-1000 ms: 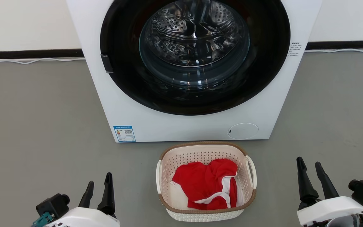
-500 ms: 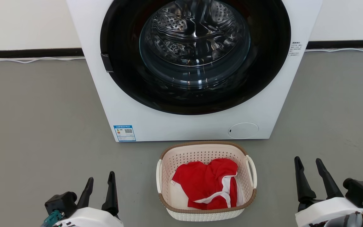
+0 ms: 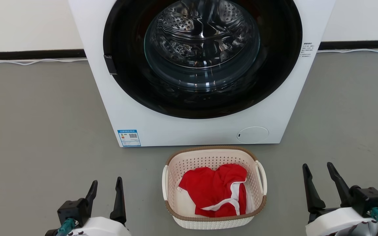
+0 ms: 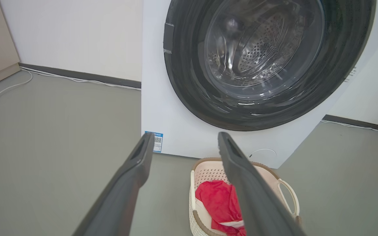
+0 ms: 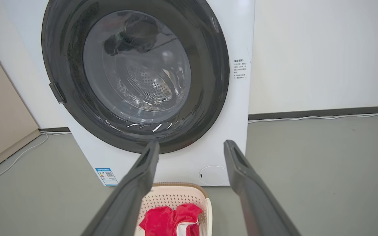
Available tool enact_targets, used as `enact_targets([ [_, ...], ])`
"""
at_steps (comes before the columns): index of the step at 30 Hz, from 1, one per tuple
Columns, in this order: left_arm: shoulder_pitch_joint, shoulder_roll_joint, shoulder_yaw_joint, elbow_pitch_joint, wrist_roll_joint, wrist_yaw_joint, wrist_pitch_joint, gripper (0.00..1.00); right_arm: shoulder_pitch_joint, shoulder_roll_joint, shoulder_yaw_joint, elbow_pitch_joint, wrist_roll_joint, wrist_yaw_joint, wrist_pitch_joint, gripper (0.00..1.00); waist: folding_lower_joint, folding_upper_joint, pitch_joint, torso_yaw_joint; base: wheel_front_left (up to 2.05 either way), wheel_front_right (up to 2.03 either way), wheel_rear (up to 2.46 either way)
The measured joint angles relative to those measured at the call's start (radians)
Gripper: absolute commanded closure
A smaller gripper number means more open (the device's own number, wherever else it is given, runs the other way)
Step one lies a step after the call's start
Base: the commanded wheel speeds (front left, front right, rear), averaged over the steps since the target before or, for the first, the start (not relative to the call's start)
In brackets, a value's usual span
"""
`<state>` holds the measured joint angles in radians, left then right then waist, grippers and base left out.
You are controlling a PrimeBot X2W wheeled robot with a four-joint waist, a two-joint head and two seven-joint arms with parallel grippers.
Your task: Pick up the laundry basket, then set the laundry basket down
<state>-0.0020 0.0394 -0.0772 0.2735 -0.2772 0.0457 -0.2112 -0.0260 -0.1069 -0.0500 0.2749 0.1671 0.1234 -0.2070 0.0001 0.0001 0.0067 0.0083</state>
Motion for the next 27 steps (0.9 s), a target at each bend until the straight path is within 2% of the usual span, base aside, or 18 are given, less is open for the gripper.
enact_targets([
  [13, 0.000, 0.001, -0.020, -0.001, 0.147, 0.016, -0.037, 0.00, -0.001, -0.007, 0.010, 0.001, -0.166, 0.000, -0.037, 0.00, 0.0000, 0.0000, 0.004, -0.001, 0.00, 0.00, 0.00],
  [27, -0.003, 0.002, -0.021, 0.000, 0.157, 0.016, -0.041, 0.00, -0.005, -0.007, 0.016, 0.002, -0.176, 0.000, -0.041, 0.00, 0.0000, 0.0000, 0.015, 0.000, 0.00, 0.00, 0.00],
])
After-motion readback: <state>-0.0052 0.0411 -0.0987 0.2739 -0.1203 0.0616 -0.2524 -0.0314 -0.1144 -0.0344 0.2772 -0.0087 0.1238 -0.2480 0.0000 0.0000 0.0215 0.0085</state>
